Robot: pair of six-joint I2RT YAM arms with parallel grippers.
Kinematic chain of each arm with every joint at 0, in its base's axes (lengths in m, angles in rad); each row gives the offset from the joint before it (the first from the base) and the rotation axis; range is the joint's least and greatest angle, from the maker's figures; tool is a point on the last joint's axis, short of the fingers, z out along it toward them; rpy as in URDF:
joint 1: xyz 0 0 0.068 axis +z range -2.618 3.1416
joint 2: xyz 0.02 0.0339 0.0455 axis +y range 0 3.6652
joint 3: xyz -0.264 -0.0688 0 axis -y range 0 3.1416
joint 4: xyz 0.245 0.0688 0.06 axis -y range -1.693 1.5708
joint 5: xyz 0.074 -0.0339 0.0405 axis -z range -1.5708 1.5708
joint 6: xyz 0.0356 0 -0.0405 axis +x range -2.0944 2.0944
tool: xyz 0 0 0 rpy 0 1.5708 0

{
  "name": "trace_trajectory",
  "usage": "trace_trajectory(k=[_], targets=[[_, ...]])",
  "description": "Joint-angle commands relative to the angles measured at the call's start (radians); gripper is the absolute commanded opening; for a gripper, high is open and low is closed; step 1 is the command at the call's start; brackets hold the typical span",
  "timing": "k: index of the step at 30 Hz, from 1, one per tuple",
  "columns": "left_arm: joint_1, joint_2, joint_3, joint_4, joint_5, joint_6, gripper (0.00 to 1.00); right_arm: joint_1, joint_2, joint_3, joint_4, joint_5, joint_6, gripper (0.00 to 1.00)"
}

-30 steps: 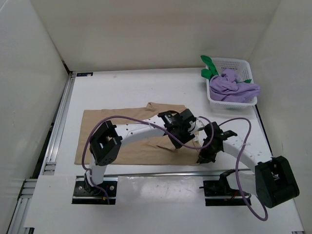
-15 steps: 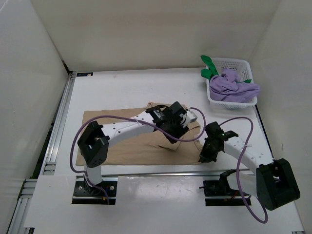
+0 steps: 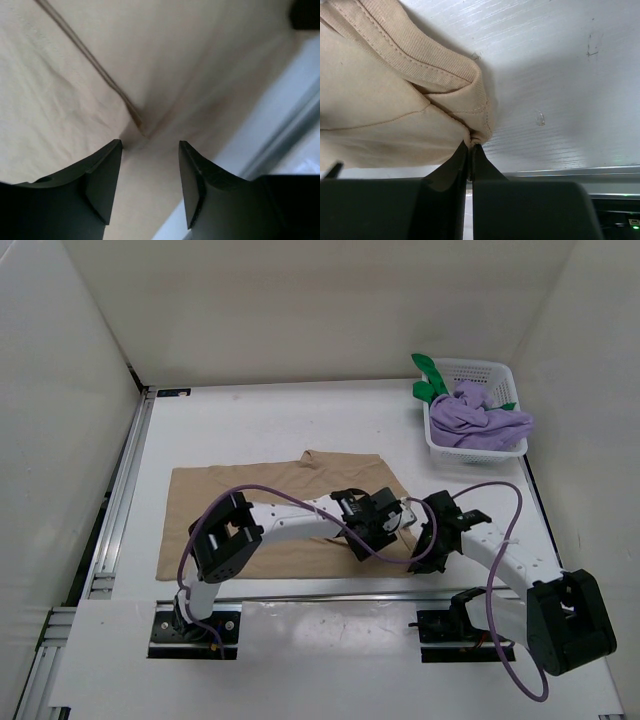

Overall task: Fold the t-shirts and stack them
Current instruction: Fold the flattened tshirt in 1/3 of the way

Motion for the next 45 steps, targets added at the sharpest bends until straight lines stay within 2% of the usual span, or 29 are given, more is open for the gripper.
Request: trace_trajectory(k=[1, 10, 14, 15, 17, 21, 28, 33, 38, 42, 43, 45], targets=[[0.015, 0.017, 0.007, 0.047, -0.068, 0.0, 0.59, -0.003, -0.011, -0.016, -0.019, 0.031, -0.017, 0.0], [0.015, 0.037, 0.0, 0.058, -0.119, 0.0, 0.38, -0.003, -0.03, -0.025, -0.019, 0.012, -0.017, 0.0], [0.015, 0.046, -0.011, 0.058, -0.119, 0.0, 0.24, -0.003, -0.03, -0.025, -0.019, 0.012, -0.017, 0.0], [0.025, 0.046, -0.011, 0.058, -0.108, 0.0, 0.16, -0.012, -0.03, -0.025, -0.019, 0.012, -0.017, 0.0], [0.035, 0.055, -0.002, 0.058, -0.094, 0.0, 0.11, -0.012, -0.03, -0.025, -0.019, 0.012, -0.017, 0.0], [0.059, 0.043, 0.007, 0.058, -0.105, 0.0, 0.11, -0.012, -0.03, -0.025, -0.019, 0.012, -0.017, 0.0], [0.231, -0.02, 0.009, 0.058, -0.114, 0.0, 0.11, -0.012, -0.03, -0.025, -0.019, 0.021, -0.017, 0.0], [0.283, -0.029, -0.028, 0.058, -0.125, 0.0, 0.11, -0.012, -0.03, -0.025, -0.028, 0.021, -0.017, 0.0], [0.317, 0.011, -0.017, 0.058, -0.169, 0.0, 0.14, -0.012, -0.03, -0.025, -0.028, 0.021, -0.017, 0.0], [0.363, -0.013, -0.007, 0.058, -0.202, 0.0, 0.46, -0.012, -0.02, -0.025, -0.028, 0.021, -0.017, 0.0], [0.372, -0.032, -0.007, 0.058, -0.215, 0.0, 0.59, -0.012, -0.02, -0.016, -0.028, 0.021, -0.017, 0.0], [0.416, -0.113, -0.051, 0.058, -0.225, 0.0, 0.65, -0.012, -0.01, -0.016, -0.028, 0.021, -0.026, 0.0]])
